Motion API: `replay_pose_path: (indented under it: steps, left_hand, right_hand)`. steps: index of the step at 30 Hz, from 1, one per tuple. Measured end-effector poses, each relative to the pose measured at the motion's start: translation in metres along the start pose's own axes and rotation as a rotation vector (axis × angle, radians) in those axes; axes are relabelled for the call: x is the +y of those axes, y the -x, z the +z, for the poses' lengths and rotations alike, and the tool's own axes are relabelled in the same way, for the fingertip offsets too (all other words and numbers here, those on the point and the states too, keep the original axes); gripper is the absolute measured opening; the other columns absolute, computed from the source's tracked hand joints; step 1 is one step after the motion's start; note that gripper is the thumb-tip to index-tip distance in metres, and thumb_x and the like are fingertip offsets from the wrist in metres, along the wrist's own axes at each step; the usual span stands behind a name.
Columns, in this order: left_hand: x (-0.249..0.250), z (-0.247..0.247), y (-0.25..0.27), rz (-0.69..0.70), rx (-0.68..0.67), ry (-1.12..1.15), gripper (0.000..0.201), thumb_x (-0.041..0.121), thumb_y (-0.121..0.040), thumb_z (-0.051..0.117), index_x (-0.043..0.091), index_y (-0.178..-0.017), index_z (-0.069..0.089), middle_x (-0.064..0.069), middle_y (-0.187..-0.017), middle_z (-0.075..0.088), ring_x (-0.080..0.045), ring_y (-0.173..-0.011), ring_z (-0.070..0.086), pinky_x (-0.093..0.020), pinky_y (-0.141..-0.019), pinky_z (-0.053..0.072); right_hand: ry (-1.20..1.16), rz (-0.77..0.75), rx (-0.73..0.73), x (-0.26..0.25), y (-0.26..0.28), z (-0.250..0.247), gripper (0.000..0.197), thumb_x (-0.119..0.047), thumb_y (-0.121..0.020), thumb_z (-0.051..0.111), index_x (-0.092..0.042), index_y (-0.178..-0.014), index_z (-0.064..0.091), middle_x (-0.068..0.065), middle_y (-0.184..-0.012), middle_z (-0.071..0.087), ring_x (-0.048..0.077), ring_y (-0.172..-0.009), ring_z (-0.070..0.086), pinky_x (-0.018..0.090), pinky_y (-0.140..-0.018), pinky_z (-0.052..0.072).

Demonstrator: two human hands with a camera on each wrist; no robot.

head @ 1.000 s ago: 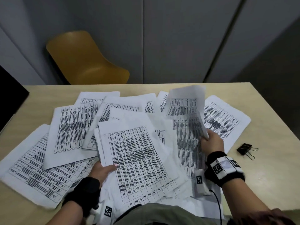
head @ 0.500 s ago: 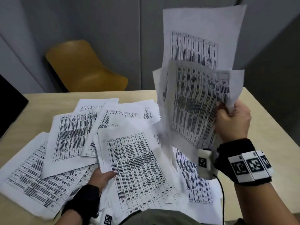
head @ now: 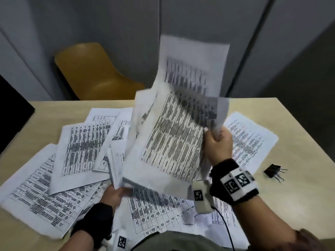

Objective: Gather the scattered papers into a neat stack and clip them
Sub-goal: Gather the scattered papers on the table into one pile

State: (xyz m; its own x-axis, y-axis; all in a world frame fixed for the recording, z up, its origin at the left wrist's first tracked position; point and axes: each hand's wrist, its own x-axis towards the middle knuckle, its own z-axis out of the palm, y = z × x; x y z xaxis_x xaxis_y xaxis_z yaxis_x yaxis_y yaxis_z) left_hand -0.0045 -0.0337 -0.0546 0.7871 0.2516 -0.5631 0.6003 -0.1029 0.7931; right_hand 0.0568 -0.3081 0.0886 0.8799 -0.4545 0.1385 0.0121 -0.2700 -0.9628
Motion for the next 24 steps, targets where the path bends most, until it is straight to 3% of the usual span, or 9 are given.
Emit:
replay_pose_path:
  steps: [2,4,7,10,12,16,19,21,24]
  left_hand:
    - [0.003,0.001,0.002,-0.011,0.041,0.104,0.044,0.03,-0.082,0.058,-0.006,-0.106,0.06,-0.016,-0.099,0.063,-0.031,-0.093,0.061,-0.034,-0.076,0.042]
    - [0.006,0.002,0.003,-0.048,0.043,0.219,0.043,0.036,-0.09,0.05,0.004,-0.118,0.057,-0.01,-0.11,0.058,-0.024,-0.114,0.053,-0.035,-0.096,0.037]
    - [0.007,0.003,0.004,-0.041,0.008,0.26,0.06,0.051,-0.08,0.058,0.009,-0.123,0.054,-0.005,-0.109,0.056,-0.023,-0.115,0.048,-0.035,-0.1,0.033]
    - [0.002,0.003,0.001,0.018,-0.001,0.193,0.073,0.048,-0.043,0.075,0.004,-0.1,0.067,0.006,-0.074,0.071,-0.024,-0.094,0.062,-0.031,-0.085,0.044]
    - [-0.001,0.002,-0.001,0.025,-0.004,0.194,0.072,0.042,-0.037,0.078,0.002,-0.096,0.07,0.01,-0.064,0.072,-0.023,-0.084,0.064,-0.03,-0.08,0.046]
    - [0.006,0.003,0.007,0.03,-0.04,0.209,0.026,0.029,-0.06,0.08,0.015,-0.079,0.067,-0.004,-0.081,0.071,-0.018,-0.079,0.062,-0.029,-0.082,0.045]
    - [0.006,0.002,0.009,0.058,-0.091,0.162,0.026,0.003,-0.063,0.079,0.009,-0.085,0.066,-0.006,-0.082,0.07,-0.02,-0.082,0.065,-0.035,-0.092,0.046]
    - [0.005,0.002,0.007,0.053,-0.065,0.106,0.026,-0.006,-0.068,0.074,0.0,-0.092,0.065,-0.014,-0.088,0.069,-0.026,-0.087,0.064,-0.035,-0.091,0.045]
    - [-0.001,0.001,0.001,0.021,-0.023,0.086,0.027,-0.009,-0.073,0.067,-0.007,-0.099,0.063,-0.024,-0.102,0.066,-0.033,-0.097,0.063,-0.04,-0.094,0.045]
  right_hand:
    - [0.003,0.193,-0.095,0.022,0.012,0.007,0.028,-0.007,-0.09,0.052,-0.024,-0.068,0.052,-0.001,-0.062,0.053,0.017,-0.058,0.049,0.031,-0.051,0.045]
    - [0.017,0.334,-0.174,0.044,0.024,0.01,0.025,-0.008,-0.092,0.051,-0.023,-0.072,0.051,0.0,-0.064,0.051,0.014,-0.055,0.047,0.024,-0.047,0.042]
    - [0.054,0.482,-0.262,0.073,0.035,0.009,0.005,-0.012,-0.092,0.052,-0.014,-0.087,0.054,0.003,-0.068,0.051,0.015,-0.055,0.048,0.023,-0.044,0.045]
    - [0.278,0.375,-0.251,0.09,0.037,0.006,0.008,-0.011,-0.09,0.054,-0.015,-0.097,0.056,0.0,-0.074,0.057,0.015,-0.06,0.053,0.019,-0.047,0.041]
    - [0.371,0.336,-0.235,0.092,0.036,0.004,0.017,-0.012,-0.089,0.055,-0.009,-0.104,0.061,0.004,-0.084,0.063,0.019,-0.068,0.056,0.02,-0.052,0.038]
    - [0.329,0.475,-0.446,0.096,0.039,0.004,0.023,-0.012,-0.091,0.052,-0.007,-0.112,0.057,0.01,-0.101,0.064,0.019,-0.075,0.062,0.029,-0.06,0.054]
    - [0.32,0.461,-0.508,0.092,0.045,0.003,0.017,-0.015,-0.093,0.049,-0.006,-0.106,0.056,0.011,-0.096,0.064,0.02,-0.07,0.061,0.035,-0.06,0.057]
    - [0.284,0.433,-0.472,0.089,0.042,0.0,0.015,-0.019,-0.093,0.05,-0.015,-0.106,0.052,0.005,-0.099,0.061,0.017,-0.075,0.059,0.027,-0.06,0.053]
    - [0.487,0.262,-0.33,0.102,0.019,-0.012,0.035,-0.023,-0.089,0.055,-0.014,-0.123,0.051,0.012,-0.123,0.052,0.024,-0.104,0.055,0.037,-0.091,0.048]
